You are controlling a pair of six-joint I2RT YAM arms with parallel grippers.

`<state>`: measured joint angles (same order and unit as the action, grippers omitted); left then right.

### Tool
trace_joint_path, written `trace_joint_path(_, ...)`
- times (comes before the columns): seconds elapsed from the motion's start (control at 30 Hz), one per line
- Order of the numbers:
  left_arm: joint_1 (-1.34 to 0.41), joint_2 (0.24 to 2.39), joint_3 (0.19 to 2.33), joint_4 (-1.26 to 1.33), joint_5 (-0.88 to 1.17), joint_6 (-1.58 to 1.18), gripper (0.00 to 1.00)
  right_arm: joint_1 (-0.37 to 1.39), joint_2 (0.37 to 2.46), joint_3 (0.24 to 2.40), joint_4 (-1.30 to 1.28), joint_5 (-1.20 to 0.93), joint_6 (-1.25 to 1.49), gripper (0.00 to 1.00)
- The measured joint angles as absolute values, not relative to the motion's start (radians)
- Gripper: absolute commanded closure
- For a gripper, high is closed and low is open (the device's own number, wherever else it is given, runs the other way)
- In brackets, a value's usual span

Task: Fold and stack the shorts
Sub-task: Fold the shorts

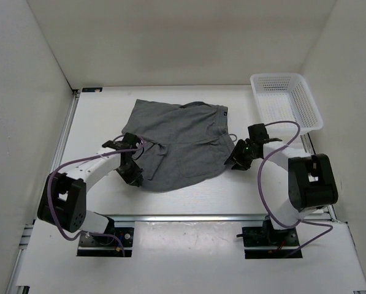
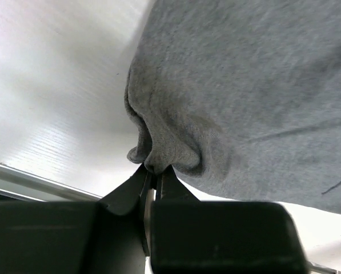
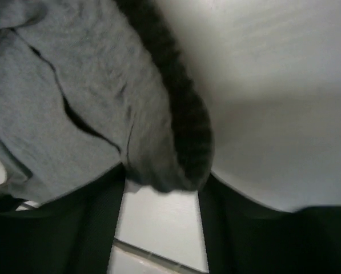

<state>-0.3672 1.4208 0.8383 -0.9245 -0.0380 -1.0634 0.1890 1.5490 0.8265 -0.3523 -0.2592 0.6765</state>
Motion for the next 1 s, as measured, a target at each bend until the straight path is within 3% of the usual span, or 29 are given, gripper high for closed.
trace_joint_path(0.17,-0.367,1.417,0.849,-0.934,-0.047,-1.055,0.9,0.189,1.626,0.827,-0.302,-0.261,0.703,0.73)
trace_joint_path(0.3,-0.367,1.417,0.856,-0.951,-0.053,-1.046,0.9,0.189,1.627,0.827,-0.296,-0.23,0.696,0.95)
trace_joint_path(0.5,-0.368,1.361,0.932,-1.024,-0.087,-1.041,0.9,0.189,1.533,0.827,-0.374,-0.182,0.657,1.0)
trace_joint_path(0.8,-0.369,1.014,0.926,-1.131,-0.101,-1.106,0.9,0.198,1.17,0.784,-0.6,-0.14,0.625,1.0)
trace_joint_path(1.0,-0.369,1.111,1.099,-1.193,-0.111,-1.073,0.9,0.199,1.097,0.812,-0.742,-0.12,0.625,1.0)
